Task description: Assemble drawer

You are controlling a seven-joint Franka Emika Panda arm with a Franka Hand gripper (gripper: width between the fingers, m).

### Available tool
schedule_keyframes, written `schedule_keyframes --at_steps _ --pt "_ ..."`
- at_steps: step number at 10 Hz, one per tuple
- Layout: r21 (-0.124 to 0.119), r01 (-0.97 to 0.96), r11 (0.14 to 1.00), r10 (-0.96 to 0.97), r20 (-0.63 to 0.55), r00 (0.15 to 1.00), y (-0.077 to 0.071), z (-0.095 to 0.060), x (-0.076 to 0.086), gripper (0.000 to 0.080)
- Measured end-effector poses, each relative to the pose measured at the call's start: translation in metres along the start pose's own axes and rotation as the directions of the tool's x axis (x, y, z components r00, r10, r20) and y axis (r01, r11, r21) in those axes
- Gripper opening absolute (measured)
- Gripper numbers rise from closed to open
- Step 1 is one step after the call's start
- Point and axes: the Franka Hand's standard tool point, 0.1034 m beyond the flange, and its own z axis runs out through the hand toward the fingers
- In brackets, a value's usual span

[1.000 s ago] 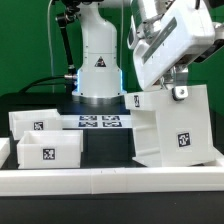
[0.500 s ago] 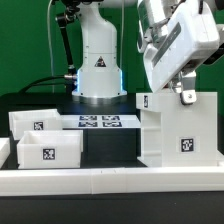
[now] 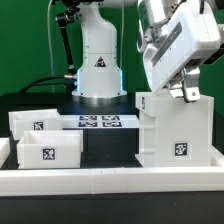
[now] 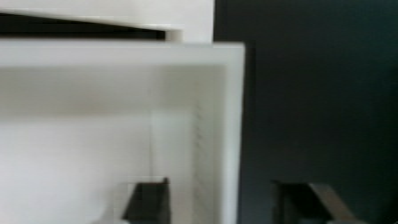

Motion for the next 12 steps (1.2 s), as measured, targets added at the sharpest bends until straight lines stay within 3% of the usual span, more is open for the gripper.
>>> schedule_keyframes --at_steps 2,3,4,9,12 --pt "0.006 0.017 1.000 -0.017 0.000 1.000 -0.004 -0.003 0.003 0.0562" --pt "0.009 0.020 1.000 -0.020 0.002 1.000 -0.006 -0.006 0.003 0.0562" --pt "0.013 0.025 1.000 -0.025 0.006 1.000 -0.009 -0.010 0.002 0.0632" --pt "0.007 0.246 0.969 -0.246 0.043 0.968 -0.007 -0.048 -0.012 0.0649" --pt "0.002 0.276 0.961 -0.276 0.046 0.960 -0.005 -0.047 -0.012 0.0649"
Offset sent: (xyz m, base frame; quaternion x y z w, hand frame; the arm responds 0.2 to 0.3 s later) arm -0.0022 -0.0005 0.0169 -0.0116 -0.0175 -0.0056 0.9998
